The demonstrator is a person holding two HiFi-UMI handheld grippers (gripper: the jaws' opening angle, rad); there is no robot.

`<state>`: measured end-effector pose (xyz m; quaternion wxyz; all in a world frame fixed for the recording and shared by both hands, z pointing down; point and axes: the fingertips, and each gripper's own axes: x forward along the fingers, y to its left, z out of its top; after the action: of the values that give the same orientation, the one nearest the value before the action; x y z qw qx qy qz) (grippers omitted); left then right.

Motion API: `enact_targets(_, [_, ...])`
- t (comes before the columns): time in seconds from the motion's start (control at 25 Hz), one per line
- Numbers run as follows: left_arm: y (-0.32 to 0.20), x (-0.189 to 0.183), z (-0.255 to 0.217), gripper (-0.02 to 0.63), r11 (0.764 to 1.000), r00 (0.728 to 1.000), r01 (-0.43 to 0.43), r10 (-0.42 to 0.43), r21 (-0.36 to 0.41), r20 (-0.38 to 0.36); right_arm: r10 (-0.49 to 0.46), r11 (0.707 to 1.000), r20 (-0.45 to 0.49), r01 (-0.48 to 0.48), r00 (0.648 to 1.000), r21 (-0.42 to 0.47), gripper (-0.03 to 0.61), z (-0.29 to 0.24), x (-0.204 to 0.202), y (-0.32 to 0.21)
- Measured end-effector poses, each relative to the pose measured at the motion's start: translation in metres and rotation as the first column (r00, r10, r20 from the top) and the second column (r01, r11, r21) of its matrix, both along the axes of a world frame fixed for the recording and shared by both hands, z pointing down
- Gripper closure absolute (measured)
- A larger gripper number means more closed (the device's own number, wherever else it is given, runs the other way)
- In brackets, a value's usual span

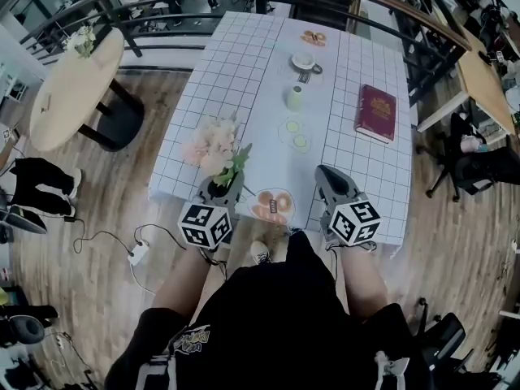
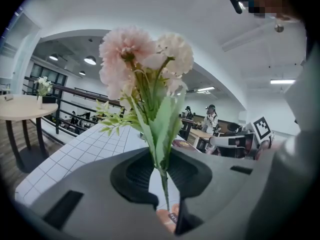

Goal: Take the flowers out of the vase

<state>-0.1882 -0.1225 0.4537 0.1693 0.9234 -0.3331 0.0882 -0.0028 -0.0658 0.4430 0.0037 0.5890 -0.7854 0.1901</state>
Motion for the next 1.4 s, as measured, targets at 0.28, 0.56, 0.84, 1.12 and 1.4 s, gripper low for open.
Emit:
enact_targets(0.28, [0.033,-0.005,0.012,0.543,0.998,0.999,-0.045,0.045,-0.034,-0.003,-0.010,1.000,-0.018,0.010,1.000,-0.013,0.557,0.007,-0.027,0.037])
enact_targets(0.56, [0.056,-0.008,0.013,0.543,0.995,0.997,-0.082,0.082,-0.050,-0.006,-0.014,1.000,-0.012,0.014,1.000,-0.022,0.557,0.006,-0.046,0.059])
enact_targets(0.84, [0.065,-0.003,0.017,0.543,0.992,0.994,-0.110,0.110,-0.054,0.000,-0.027,0.999,-0.009,0.026,1.000,-0.035,0.557,0.008,-0.057,0.065])
enact_targets(1.12, [0.068,-0.001,0.013,0.543,0.992,0.993,-0.120,0.120,-0.043,-0.002,-0.039,0.999,-0.014,0.039,0.999,-0.035,0.557,0.008,-0.060,0.065])
enact_targets(1.4, [0.069,-0.001,0.012,0.543,0.992,0.993,-0.120,0.120,-0.047,0.003,-0.036,0.999,-0.004,0.036,0.999,-0.035,0.557,0.006,-0.059,0.065])
